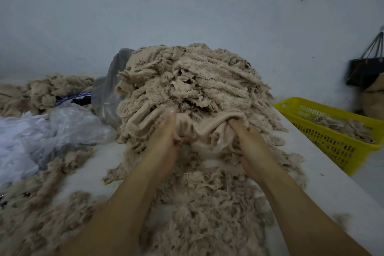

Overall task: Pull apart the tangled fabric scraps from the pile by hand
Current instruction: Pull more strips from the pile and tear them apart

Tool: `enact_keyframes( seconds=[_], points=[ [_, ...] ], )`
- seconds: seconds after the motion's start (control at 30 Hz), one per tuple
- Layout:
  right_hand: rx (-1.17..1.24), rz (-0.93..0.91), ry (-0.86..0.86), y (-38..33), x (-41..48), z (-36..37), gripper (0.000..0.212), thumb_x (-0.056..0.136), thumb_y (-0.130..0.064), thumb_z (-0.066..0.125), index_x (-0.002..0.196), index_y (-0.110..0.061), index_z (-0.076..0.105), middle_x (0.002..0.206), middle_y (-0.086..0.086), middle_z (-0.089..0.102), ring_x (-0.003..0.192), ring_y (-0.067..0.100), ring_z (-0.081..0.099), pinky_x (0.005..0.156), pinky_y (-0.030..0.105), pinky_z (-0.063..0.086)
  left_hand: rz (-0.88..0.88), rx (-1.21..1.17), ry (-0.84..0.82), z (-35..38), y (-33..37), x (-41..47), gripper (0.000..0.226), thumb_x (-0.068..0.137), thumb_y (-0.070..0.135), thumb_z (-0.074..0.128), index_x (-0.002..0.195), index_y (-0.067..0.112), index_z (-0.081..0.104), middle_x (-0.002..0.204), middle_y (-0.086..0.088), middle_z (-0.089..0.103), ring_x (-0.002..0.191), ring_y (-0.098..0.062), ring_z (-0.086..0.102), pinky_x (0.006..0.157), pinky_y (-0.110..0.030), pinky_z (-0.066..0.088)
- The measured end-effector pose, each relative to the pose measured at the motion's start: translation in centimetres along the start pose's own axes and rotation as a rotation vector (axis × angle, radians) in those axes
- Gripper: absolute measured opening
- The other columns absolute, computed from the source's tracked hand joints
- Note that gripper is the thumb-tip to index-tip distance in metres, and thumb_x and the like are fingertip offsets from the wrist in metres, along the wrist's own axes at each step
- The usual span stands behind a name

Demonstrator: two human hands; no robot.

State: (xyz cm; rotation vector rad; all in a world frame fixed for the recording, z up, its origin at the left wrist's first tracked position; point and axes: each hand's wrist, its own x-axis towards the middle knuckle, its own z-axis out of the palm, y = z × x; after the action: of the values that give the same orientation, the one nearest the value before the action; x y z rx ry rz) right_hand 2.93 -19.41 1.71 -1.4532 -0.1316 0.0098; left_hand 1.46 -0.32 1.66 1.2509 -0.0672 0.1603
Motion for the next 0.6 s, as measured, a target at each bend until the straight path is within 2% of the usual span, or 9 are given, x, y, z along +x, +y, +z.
enact_keyframes(
  seconds=[0.07,0.13,0.2,0.27,0.3,0.4,0.5,0.57,0.6],
  points=[
    [-0.032,-0.025,-0.057,0.3,-0.1,0.5,0.038,0.099,-0.036,0.054,0.065,-0.024,0.067,0.059,-0.004,0.059,0.05,0.008,0.055,0.057,0.03,0.042,0.014,0.291,-0.184,0.6,-0.7,-0.7,0.074,0.086,0.078,0.046,0.122,0.017,0.065,0.115,-0.006,0.072,0.109,-0.022,0.068,0.09,-0.034,0.055],
    [-0.038,-0.054,-0.093,0.4,-0.4,1.1,0.036,0.098,-0.036,0.055,0.069,-0.027,0.073,0.069,-0.003,0.071,0.063,0.011,0.068,0.062,0.031,0.048,-0.018,0.404,-0.243,1.4,-1.1,-1.4,0.057,0.072,0.082,0.06,0.107,0.038,0.071,0.101,0.014,0.075,0.095,-0.003,0.07,0.077,-0.019,0.054],
    [0.036,-0.045,-0.089,0.2,-0.3,1.2,0.028,0.095,-0.04,0.058,0.093,-0.018,0.075,0.092,0.011,0.076,0.086,0.026,0.073,0.071,0.037,0.056,-0.047,0.342,-0.198,1.7,-1.2,-1.4,0.037,0.075,0.062,0.071,0.094,0.029,0.074,0.084,0.011,0.074,0.077,-0.005,0.07,0.066,-0.019,0.051],
    [0.146,-0.029,-0.013,-0.2,-0.2,0.9,0.034,0.093,-0.043,0.063,0.099,-0.011,0.073,0.099,0.016,0.075,0.09,0.031,0.073,0.074,0.04,0.059,-0.054,0.206,-0.14,1.7,-1.1,-1.3,0.026,0.088,0.039,0.067,0.097,0.015,0.072,0.078,0.002,0.07,0.067,-0.01,0.064,0.057,-0.021,0.05],
    [0.214,-0.008,0.05,-0.5,-0.2,0.7,0.035,0.091,-0.044,0.065,0.097,-0.01,0.074,0.097,0.015,0.076,0.088,0.029,0.074,0.068,0.038,0.06,-0.043,0.155,-0.121,1.6,-1.0,-1.2,0.028,0.091,0.033,0.064,0.102,0.008,0.07,0.081,-0.003,0.068,0.069,-0.012,0.062,0.057,-0.021,0.05],
    [0.379,0.064,0.164,-0.5,0.1,0.1,0.033,0.091,-0.049,0.064,0.093,-0.018,0.077,0.091,0.007,0.077,0.081,0.023,0.075,0.056,0.034,0.058,-0.014,0.086,-0.142,1.5,-0.6,-1.3,0.04,0.085,0.037,0.063,0.106,0.003,0.067,0.093,-0.008,0.067,0.078,-0.015,0.064,0.063,-0.022,0.055],
    [0.427,0.073,0.236,0.0,0.7,0.0,0.035,0.092,-0.054,0.06,0.075,-0.03,0.079,0.089,-0.001,0.078,0.085,0.02,0.075,0.078,0.042,0.059,-0.004,0.089,-0.218,1.9,-0.8,-1.5,0.026,0.082,0.039,0.062,0.093,0.018,0.072,0.089,-0.001,0.07,0.075,-0.01,0.062,0.063,-0.019,0.051],
    [0.392,0.119,0.304,0.4,1.0,0.2,0.029,0.092,-0.056,0.058,0.086,-0.032,0.074,0.094,-0.002,0.077,0.092,0.022,0.072,0.089,0.046,0.056,-0.008,0.108,-0.262,2.0,-0.9,-1.7,0.023,0.084,0.039,0.061,0.091,0.02,0.072,0.089,-0.001,0.07,0.076,-0.01,0.062,0.064,-0.019,0.05],
    [0.375,0.142,0.347,0.6,1.4,-0.3,0.03,0.095,-0.054,0.056,0.098,-0.028,0.071,0.093,-0.001,0.075,0.086,0.02,0.072,0.083,0.043,0.059,-0.005,0.101,-0.275,1.9,-0.6,-1.7,0.024,0.086,0.039,0.06,0.091,0.02,0.072,0.088,-0.001,0.069,0.076,-0.012,0.062,0.064,-0.021,0.051]
  ],
)
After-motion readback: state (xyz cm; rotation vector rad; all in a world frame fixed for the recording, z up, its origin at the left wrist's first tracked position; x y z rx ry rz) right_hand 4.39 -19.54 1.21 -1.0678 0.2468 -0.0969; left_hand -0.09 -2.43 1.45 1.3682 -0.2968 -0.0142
